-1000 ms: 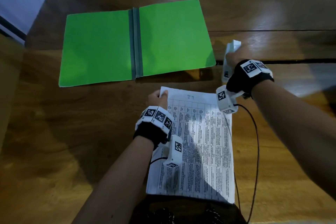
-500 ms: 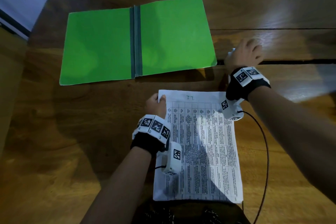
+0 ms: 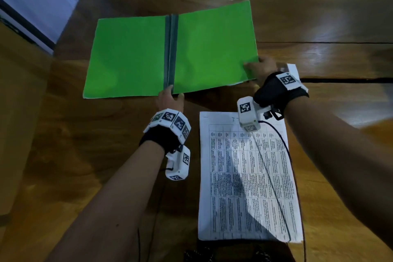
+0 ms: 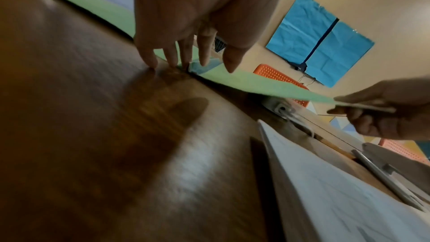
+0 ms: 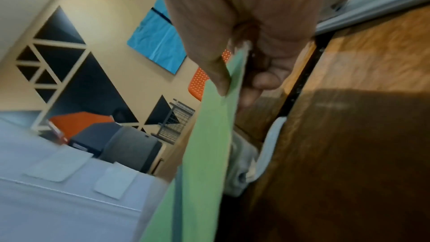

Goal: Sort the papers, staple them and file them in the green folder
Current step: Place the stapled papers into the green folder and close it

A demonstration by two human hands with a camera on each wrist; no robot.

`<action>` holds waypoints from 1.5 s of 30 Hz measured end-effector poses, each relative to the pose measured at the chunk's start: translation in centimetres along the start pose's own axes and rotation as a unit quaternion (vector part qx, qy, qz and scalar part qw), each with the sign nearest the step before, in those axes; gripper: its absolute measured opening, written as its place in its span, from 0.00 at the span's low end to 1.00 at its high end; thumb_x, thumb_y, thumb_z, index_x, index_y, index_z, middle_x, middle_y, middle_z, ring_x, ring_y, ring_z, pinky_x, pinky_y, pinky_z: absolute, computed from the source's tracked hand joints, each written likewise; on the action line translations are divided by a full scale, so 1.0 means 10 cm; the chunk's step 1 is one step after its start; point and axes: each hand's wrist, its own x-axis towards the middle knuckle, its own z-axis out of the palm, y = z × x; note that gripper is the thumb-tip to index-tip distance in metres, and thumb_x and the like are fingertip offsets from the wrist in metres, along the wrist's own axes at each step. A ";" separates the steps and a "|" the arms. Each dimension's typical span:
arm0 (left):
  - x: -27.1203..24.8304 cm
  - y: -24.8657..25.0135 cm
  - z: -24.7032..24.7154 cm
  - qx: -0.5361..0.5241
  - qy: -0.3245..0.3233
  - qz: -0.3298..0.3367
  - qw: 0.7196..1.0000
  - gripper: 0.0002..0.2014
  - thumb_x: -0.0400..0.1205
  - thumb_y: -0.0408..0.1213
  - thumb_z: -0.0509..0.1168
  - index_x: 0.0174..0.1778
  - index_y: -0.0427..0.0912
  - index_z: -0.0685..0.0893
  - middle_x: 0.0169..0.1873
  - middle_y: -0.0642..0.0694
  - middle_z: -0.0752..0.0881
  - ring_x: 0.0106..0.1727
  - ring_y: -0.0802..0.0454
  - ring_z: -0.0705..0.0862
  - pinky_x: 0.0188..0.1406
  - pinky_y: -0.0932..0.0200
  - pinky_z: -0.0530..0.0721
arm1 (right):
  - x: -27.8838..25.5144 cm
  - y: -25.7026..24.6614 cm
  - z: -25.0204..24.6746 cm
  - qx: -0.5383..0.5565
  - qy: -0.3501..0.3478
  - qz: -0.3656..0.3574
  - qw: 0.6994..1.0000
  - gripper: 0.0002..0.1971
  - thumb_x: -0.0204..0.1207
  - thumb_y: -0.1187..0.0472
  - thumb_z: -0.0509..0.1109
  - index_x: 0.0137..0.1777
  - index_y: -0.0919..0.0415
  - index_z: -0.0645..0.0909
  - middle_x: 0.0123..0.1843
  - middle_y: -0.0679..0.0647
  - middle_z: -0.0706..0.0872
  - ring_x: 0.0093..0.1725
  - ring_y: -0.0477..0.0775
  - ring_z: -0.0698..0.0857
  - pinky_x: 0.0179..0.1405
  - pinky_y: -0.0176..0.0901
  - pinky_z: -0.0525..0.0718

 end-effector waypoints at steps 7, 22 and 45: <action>0.15 -0.19 -0.29 0.022 0.055 -0.072 0.996 0.19 0.84 0.41 0.57 0.67 0.35 0.77 0.61 0.35 0.83 0.63 0.35 0.80 0.62 0.44 0.80 | -0.60 0.02 0.13 0.077 -0.117 -0.053 0.989 0.36 0.79 0.71 0.60 0.82 0.56 0.45 0.84 0.62 0.53 0.78 0.61 0.67 0.73 0.52 0.75; -0.34 -1.10 -0.77 0.142 0.009 -0.083 0.986 0.22 0.77 0.23 0.66 0.67 0.27 0.70 0.68 0.27 0.75 0.68 0.30 0.75 0.67 0.41 0.78 | -1.84 1.31 0.53 0.064 -0.242 0.034 0.968 0.21 0.79 0.71 0.60 0.72 0.66 0.67 0.57 0.62 0.82 0.55 0.62 0.82 0.55 0.62 0.84; -1.11 -1.41 -0.67 0.136 0.018 -0.086 0.987 0.15 0.80 0.26 0.62 0.62 0.26 0.74 0.63 0.27 0.78 0.64 0.30 0.79 0.61 0.41 0.80 | -1.88 1.73 -0.01 -0.179 0.114 0.091 0.973 0.19 0.71 0.57 0.74 0.54 0.73 0.80 0.56 0.69 0.86 0.49 0.64 0.85 0.50 0.52 0.85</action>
